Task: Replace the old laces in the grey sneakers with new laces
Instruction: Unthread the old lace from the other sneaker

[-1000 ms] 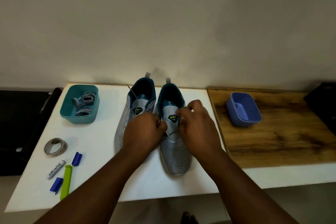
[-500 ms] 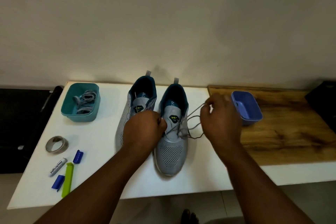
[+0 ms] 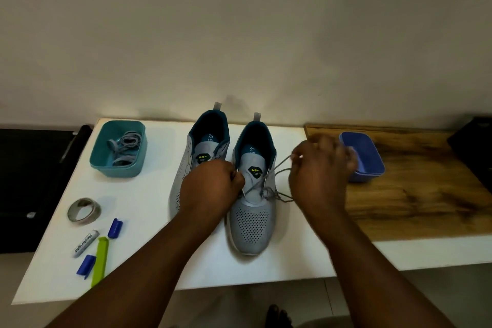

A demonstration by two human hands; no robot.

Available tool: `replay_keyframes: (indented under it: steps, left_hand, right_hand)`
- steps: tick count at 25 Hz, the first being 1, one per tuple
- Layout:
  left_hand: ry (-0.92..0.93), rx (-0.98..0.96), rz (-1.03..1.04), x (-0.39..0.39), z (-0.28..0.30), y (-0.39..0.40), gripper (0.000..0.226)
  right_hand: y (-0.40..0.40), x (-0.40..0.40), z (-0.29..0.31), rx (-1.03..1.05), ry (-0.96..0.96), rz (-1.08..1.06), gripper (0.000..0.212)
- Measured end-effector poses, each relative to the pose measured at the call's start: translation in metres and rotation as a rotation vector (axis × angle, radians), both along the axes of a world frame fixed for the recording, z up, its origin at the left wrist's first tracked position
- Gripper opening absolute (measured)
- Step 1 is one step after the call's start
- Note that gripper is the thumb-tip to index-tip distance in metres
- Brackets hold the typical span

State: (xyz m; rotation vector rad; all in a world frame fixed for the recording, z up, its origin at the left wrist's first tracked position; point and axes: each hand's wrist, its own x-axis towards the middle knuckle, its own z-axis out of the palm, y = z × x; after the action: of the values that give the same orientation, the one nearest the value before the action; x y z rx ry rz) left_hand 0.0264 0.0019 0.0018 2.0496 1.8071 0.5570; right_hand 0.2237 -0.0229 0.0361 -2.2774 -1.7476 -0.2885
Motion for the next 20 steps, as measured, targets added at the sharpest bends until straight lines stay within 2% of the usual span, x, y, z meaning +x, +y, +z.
replay_keyframes:
  steps: [2, 3, 4, 6, 8, 9, 14, 16, 20]
  left_hand:
    - [0.006, 0.007, 0.007, 0.002, 0.002, -0.001, 0.041]
    - [-0.001, 0.011, 0.006, 0.002, 0.001, -0.001, 0.042]
    - [-0.007, 0.014, 0.003, 0.003, 0.001, -0.001, 0.043]
    - [-0.014, 0.008, 0.005, 0.003, -0.001, 0.0, 0.041]
    - [-0.025, -0.017, 0.016, 0.0, -0.004, 0.0, 0.038]
    - [-0.04, -0.029, 0.021, -0.002, -0.005, 0.001, 0.036]
    - [-0.045, -0.015, -0.021, 0.002, -0.005, 0.004, 0.038]
    - [-0.015, -0.007, -0.04, 0.008, -0.005, 0.004, 0.039]
    - [0.029, -0.041, 0.021, 0.007, -0.014, 0.001, 0.037]
  right_hand:
    - [0.0, 0.012, 0.003, 0.084, -0.031, -0.168, 0.017]
    - [-0.001, 0.01, 0.002, 0.075, -0.026, -0.174, 0.022]
    - [-0.003, 0.002, 0.0, 0.033, -0.006, -0.111, 0.033]
    - [-0.008, -0.024, -0.004, -0.148, 0.035, 0.189, 0.047]
    - [-0.009, -0.048, -0.009, -0.336, 0.022, 0.433, 0.033]
    - [-0.007, -0.051, -0.01, -0.372, 0.025, 0.468, 0.025]
    - [-0.007, -0.034, -0.016, -0.269, 0.03, 0.274, 0.014]
    - [-0.009, -0.034, -0.018, -0.212, -0.012, 0.242, 0.014]
    - [-0.007, -0.048, -0.02, -0.296, 0.062, 0.482, 0.027]
